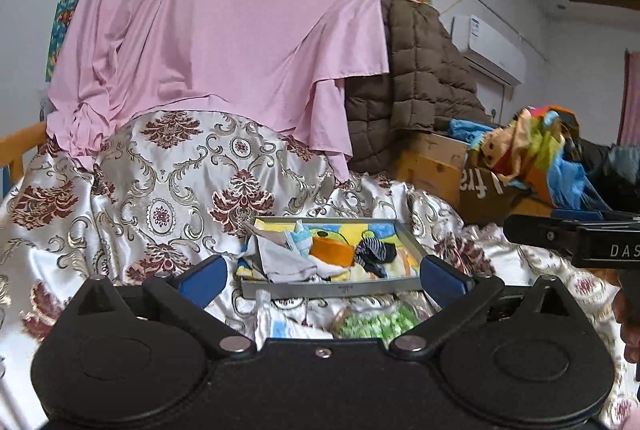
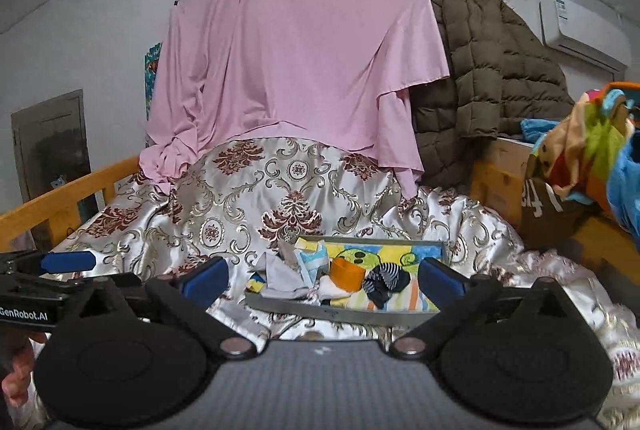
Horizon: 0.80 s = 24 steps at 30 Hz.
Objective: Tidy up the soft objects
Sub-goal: 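Move both tools back toward the white baby cloths beside the green bag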
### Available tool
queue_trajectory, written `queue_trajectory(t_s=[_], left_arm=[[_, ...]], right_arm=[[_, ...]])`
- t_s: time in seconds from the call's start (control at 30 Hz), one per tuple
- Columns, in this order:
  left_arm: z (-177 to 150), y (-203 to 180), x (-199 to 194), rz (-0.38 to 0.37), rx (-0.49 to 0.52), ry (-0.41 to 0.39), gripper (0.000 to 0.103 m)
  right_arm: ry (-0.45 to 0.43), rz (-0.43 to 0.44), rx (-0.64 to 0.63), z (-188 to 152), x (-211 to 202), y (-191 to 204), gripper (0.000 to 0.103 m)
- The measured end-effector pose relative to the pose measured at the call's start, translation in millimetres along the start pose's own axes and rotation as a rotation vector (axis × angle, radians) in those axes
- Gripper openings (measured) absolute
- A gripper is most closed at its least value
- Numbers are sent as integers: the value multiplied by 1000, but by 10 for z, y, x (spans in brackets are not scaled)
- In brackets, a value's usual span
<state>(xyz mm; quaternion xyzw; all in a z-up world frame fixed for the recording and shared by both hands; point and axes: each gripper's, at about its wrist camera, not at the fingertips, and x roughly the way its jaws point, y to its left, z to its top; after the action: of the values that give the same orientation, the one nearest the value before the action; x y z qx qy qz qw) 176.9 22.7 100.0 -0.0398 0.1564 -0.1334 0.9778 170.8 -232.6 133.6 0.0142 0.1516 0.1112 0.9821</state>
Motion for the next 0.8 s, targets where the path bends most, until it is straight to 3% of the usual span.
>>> queue_trajectory(t_s=[0.37, 0.8], left_arm=[[-513, -136, -364, 15, 32, 59, 102], [-899, -92, -376, 78, 17, 153, 102]], right_arm=[[49, -49, 12, -622, -413, 58, 103], [135, -73, 61, -1065, -425, 37, 103]])
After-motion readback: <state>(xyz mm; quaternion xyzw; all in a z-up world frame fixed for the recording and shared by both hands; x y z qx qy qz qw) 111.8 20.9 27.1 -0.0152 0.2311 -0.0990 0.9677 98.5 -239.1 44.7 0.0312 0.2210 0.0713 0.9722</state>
